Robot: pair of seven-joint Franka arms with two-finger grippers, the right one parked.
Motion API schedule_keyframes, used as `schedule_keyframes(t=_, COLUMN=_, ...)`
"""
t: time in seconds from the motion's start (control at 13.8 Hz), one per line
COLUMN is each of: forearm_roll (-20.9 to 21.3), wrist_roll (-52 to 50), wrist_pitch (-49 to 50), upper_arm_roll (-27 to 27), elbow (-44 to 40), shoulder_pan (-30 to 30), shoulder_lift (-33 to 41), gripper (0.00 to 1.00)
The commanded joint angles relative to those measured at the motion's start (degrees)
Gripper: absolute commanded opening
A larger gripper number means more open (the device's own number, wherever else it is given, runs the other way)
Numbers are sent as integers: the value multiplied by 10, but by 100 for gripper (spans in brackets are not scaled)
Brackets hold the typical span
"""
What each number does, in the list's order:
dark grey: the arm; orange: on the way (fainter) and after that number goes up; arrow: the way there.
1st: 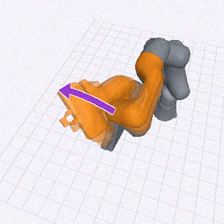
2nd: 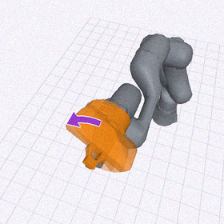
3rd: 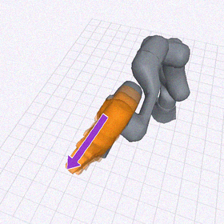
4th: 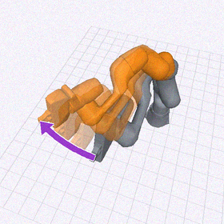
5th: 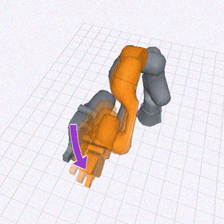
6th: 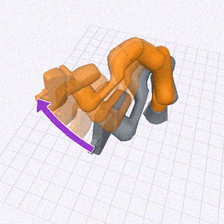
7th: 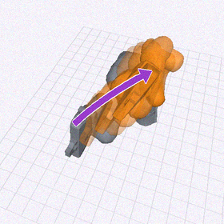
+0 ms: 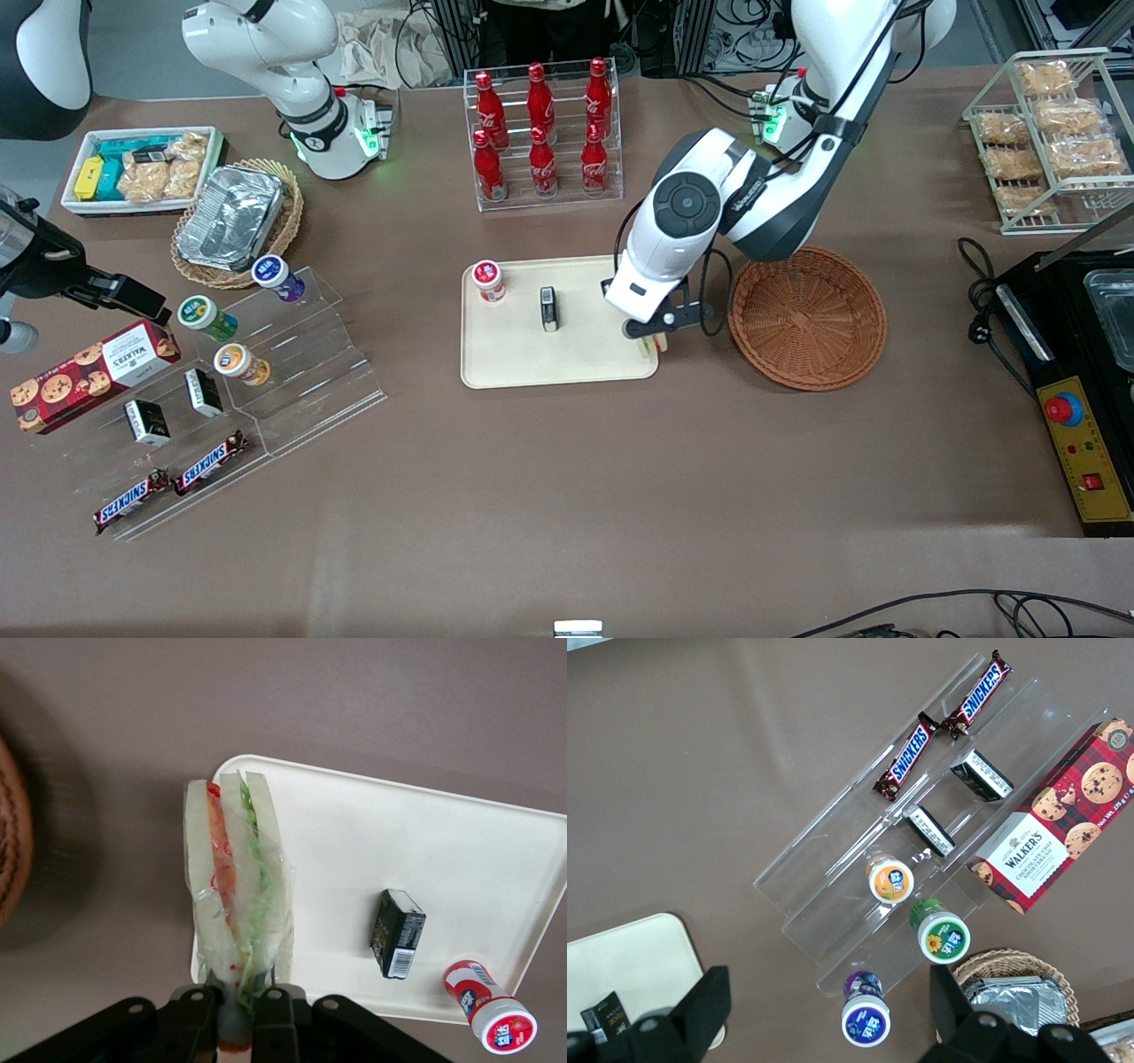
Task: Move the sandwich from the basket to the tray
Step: 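Carry the sandwich over the white tray and lower it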
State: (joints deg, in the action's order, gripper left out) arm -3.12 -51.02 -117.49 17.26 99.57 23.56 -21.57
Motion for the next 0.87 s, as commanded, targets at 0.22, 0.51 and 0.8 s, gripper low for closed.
schedule_keyframes(t=0.22, forearm_roll=14, wrist_roll=10, wrist_pitch=-132, upper_arm_roll=-6, elbow=47, shoulder_pan=44, shoulder_lift=-23, gripper=0)
schedule_keyframes(t=0.51, forearm_roll=114, wrist_roll=2, wrist_pitch=-174, upper_arm_roll=-6, elbow=94, shoulder_pan=58, shoulder_lift=-38, gripper=0)
schedule_keyframes(t=0.8, forearm_roll=116, wrist_roll=21, wrist_pitch=-171, upper_arm_roll=-6, elbow=99, shoulder_pan=53, shoulder_lift=-38, gripper=75)
